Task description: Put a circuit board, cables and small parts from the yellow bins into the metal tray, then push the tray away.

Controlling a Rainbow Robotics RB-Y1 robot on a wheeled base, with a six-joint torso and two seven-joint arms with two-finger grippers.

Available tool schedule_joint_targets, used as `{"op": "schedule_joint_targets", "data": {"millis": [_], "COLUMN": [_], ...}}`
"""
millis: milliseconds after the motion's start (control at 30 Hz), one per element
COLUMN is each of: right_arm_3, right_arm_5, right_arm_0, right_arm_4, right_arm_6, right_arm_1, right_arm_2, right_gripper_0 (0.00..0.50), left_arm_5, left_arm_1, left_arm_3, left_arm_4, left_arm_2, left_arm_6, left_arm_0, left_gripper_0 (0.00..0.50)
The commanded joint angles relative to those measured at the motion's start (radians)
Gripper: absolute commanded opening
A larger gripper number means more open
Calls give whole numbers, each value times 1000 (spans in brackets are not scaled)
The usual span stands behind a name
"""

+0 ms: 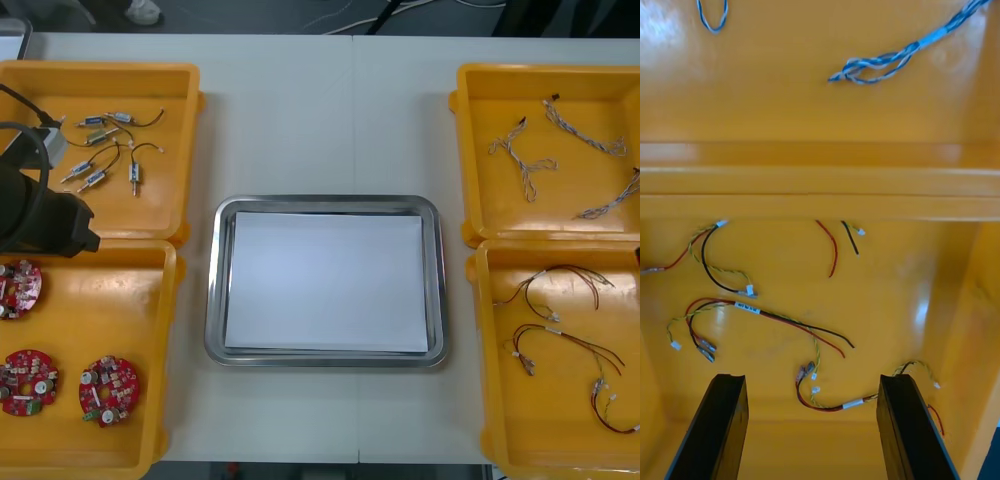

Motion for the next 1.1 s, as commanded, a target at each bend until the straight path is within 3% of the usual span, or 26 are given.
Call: {"op": "schedule_joint_targets", "data": {"millis": [33, 267, 533, 867, 1100], "right_arm_3": [-39, -77, -119, -119, -119], "right_arm_5": [3, -12, -85, -200, -269], "right_arm_0": [23, 23, 23, 83, 143], "right_arm_4": [-8, -9, 14, 24, 21], "right_arm_6": [-4, 24, 77, 341, 481], "right_arm_1": [-3, -3, -3, -1, -1], "right_arm_2": [41, 126, 231, 247, 247], "right_gripper_0": [500, 500, 500, 500, 500], "left_arm_5": [16, 3, -157, -318, -407], "left_arm_1": [9, 79, 124, 124, 124], "left_arm_3": [-25, -25, -25, -25, -25], "left_arm_4": [21, 95, 102, 106, 130], "left_arm_2": [47, 121, 236, 363, 397], "left_arm_6": [-43, -107, -262, -439, -433], "left_arm_0": [6, 69, 280, 542, 668], "left_gripper_0": [500, 500, 500, 500, 500]}}
